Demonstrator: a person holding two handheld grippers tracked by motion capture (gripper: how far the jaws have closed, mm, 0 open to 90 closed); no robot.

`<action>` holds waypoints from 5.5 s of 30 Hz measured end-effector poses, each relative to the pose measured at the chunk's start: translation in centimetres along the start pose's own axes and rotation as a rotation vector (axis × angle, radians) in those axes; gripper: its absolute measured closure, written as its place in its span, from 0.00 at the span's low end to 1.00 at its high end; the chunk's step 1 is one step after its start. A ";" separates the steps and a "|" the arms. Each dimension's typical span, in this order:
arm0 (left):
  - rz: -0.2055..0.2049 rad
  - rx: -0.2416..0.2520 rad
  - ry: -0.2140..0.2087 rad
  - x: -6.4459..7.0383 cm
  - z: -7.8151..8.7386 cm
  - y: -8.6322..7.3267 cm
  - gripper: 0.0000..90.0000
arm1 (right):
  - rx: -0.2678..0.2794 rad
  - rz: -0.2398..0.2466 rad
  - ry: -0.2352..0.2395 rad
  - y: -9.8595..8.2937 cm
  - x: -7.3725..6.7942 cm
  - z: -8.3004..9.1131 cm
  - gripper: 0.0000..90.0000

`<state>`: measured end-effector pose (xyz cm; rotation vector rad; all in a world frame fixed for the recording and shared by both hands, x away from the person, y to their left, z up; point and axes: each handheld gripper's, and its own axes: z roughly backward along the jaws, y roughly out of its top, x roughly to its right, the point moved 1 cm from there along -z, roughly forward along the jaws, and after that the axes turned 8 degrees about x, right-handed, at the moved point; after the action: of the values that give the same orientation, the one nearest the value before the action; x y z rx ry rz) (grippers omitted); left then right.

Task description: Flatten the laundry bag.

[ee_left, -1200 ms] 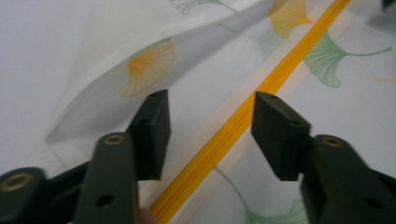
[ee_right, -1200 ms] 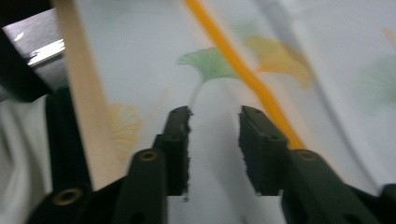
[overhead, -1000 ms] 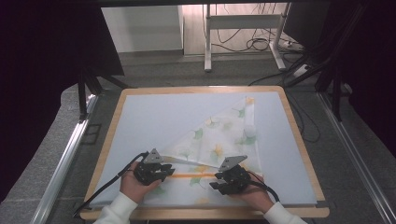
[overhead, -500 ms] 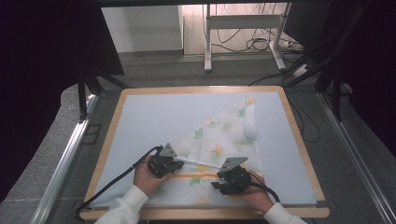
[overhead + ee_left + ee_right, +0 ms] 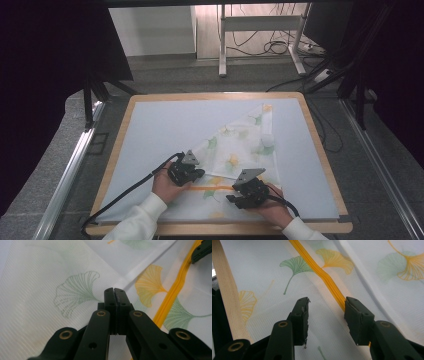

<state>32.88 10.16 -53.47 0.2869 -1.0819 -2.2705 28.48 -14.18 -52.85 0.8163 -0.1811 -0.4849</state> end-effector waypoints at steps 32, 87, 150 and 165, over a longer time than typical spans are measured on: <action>-0.094 -0.033 -0.018 1.6 -1.3 0.8 1.00 | 0.004 0.006 -0.019 -0.1 0.0 -0.1 0.58; 0.083 0.026 0.249 -10.0 -1.6 1.3 1.00 | 0.013 0.009 -0.015 -0.2 0.1 -0.1 0.58; 0.243 0.065 0.293 -16.0 -0.5 2.0 1.00 | 0.018 0.016 -0.003 -0.3 0.2 -0.1 0.58; 0.283 0.065 0.277 -16.4 0.8 0.7 1.00 | 0.023 -0.016 0.019 -0.3 0.3 0.0 0.52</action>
<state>45.92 20.20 -53.39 0.4321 -0.9841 -1.8848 28.68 -14.49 -53.11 0.8448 -0.1629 -0.4904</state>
